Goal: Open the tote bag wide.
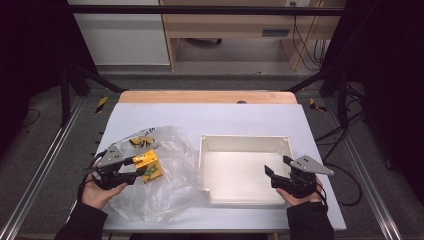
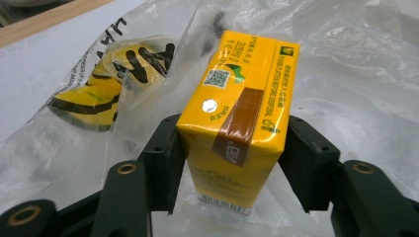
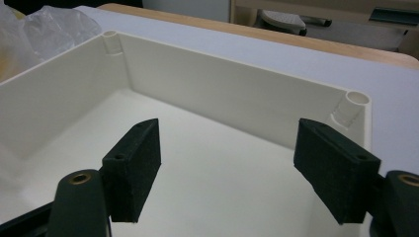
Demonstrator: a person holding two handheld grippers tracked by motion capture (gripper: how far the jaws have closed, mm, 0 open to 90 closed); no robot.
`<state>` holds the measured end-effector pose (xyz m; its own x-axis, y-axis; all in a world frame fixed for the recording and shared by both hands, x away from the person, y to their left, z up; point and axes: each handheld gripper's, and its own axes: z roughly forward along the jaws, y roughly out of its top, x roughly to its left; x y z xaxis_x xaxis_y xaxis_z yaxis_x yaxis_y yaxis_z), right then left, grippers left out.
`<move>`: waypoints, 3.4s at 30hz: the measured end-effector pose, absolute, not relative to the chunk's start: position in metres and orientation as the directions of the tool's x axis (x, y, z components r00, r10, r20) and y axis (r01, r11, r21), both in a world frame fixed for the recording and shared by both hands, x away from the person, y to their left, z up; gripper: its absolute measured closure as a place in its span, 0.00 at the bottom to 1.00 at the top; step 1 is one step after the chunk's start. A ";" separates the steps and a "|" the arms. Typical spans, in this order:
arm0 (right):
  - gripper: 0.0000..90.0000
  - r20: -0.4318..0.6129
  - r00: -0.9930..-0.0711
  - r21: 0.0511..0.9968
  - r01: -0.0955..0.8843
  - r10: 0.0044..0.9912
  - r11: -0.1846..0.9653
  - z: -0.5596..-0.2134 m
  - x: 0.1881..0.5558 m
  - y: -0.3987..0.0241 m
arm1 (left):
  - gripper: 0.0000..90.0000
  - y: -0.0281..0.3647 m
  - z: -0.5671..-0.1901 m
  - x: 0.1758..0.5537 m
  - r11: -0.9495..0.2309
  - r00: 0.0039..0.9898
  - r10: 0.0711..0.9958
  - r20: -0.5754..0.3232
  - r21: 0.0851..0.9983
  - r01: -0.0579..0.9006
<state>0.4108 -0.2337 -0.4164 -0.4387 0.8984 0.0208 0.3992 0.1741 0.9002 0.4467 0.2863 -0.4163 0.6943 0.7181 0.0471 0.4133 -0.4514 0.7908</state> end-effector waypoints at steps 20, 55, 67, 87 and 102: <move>0.30 0.025 -0.444 0.895 0.409 0.896 0.178 -0.418 0.413 -0.233 | 0.46 0.271 -0.413 0.463 -0.456 0.710 0.704 0.038 0.790 0.410; 0.30 0.010 -0.448 0.891 0.409 0.894 0.195 -0.419 0.413 -0.231 | 0.54 0.269 -0.412 0.439 -0.421 0.673 0.739 0.022 0.795 0.437; 0.30 0.013 -0.449 0.891 0.411 0.893 0.194 -0.419 0.412 -0.232 | 0.55 0.264 -0.418 0.441 -0.450 0.670 0.742 0.034 0.766 0.460; 0.27 0.029 -0.445 0.894 0.413 0.895 0.176 -0.419 0.413 -0.233 | 0.56 0.272 -0.395 0.431 -0.399 0.646 0.762 0.035 0.811 0.427; 0.27 0.031 -0.447 0.895 0.411 0.894 0.175 -0.418 0.413 -0.233 | 0.56 0.282 -0.360 0.415 -0.324 0.634 0.773 0.023 0.873 0.364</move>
